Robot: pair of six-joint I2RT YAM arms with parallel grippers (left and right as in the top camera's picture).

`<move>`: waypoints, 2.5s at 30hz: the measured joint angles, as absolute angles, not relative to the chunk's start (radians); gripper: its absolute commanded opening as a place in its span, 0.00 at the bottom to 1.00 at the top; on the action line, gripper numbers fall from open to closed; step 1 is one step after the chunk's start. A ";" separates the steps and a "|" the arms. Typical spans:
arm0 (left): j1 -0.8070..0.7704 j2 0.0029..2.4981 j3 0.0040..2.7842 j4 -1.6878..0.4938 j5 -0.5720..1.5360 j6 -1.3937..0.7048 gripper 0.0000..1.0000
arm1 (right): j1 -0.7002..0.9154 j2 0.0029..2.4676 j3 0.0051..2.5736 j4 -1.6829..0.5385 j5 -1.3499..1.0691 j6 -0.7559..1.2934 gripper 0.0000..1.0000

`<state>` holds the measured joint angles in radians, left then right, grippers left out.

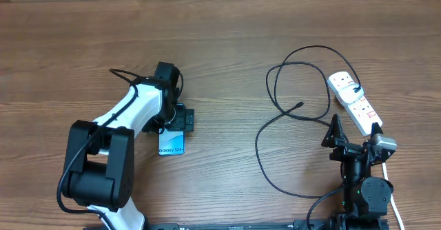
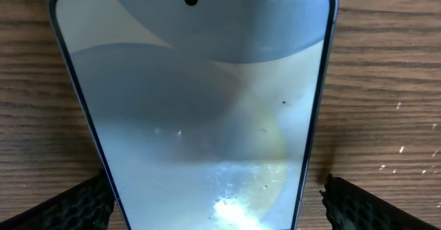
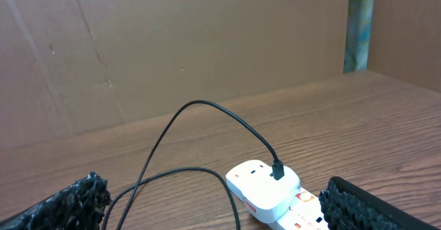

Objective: Plug charger to phone and switch on socket
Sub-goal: 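Lower the left gripper onto the phone and grasp its top edge, then lift the phone with the left gripper and tilt it upright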

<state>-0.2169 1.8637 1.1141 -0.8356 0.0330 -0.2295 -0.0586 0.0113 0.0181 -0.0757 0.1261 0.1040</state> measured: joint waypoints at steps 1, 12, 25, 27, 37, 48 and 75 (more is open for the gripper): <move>-0.216 1.867 1.117 -0.838 0.031 -0.231 0.95 | -0.058 0.011 0.018 -0.076 0.126 0.105 1.00; -0.216 1.877 1.126 -0.842 0.004 -0.247 0.64 | -0.058 0.011 0.018 -0.076 0.126 0.104 1.00; -0.208 1.904 1.179 -0.921 0.091 -0.257 0.47 | -0.059 0.011 0.018 -0.076 0.126 0.104 1.00; -0.208 1.916 1.200 -0.959 0.147 -0.257 0.47 | -0.059 0.011 0.018 -0.076 0.126 0.104 1.00; -0.208 1.949 1.280 -1.097 0.402 -0.257 0.47 | -0.058 0.011 0.018 -0.076 0.126 0.104 1.00; -0.208 1.949 1.301 -1.142 0.698 -0.232 0.47 | -0.058 0.011 0.018 -0.076 0.126 0.104 1.00; -0.121 1.949 1.301 -1.239 1.138 -0.094 0.42 | -0.059 0.011 0.018 -0.076 0.126 0.104 1.00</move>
